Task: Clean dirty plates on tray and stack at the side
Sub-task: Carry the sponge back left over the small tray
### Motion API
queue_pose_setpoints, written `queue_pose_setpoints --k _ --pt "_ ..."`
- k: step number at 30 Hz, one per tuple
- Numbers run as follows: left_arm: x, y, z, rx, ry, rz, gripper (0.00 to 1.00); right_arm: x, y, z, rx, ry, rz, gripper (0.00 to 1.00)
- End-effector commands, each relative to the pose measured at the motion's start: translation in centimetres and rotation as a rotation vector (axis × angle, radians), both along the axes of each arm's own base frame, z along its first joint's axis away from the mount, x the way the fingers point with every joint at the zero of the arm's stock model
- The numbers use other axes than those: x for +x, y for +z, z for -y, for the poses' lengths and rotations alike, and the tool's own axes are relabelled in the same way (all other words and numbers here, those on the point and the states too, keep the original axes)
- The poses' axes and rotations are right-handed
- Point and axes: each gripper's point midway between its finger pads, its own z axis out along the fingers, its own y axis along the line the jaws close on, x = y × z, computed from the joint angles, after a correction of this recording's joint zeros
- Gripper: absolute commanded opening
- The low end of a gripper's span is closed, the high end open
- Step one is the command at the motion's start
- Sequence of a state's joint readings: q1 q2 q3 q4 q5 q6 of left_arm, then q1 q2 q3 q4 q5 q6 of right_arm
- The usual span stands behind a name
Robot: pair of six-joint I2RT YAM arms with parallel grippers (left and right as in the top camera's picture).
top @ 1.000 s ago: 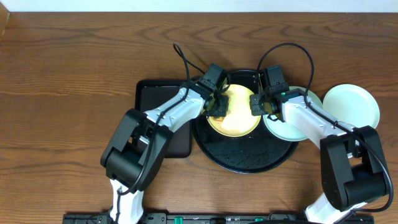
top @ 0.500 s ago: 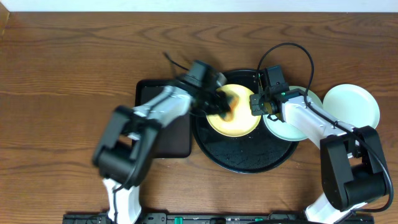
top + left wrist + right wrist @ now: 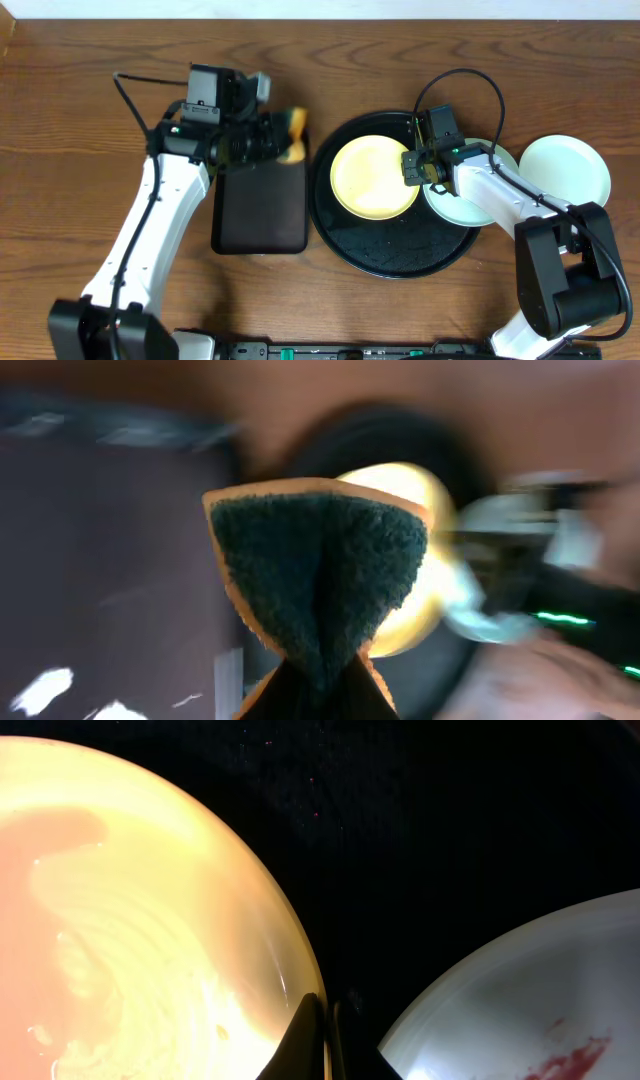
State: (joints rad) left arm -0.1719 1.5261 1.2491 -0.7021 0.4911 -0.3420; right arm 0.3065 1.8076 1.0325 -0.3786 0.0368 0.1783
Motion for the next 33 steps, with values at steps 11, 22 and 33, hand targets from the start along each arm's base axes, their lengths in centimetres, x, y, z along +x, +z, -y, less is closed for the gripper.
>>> queue_pose_setpoints --k 11,22,33 --pt "-2.9 -14.3 -7.0 0.426 0.085 -0.174 0.08 -0.4 -0.6 -0.5 -0.005 0.011 -0.010 0.01" --pt "-3.6 -17.0 -7.1 0.440 0.072 -0.237 0.45 -0.4 -0.6 -0.5 -0.005 0.011 -0.010 0.10" --pt "-3.6 -17.0 -7.1 0.441 0.073 -0.237 0.68 -0.3 -0.6 -0.5 -0.005 0.011 -0.009 0.11"
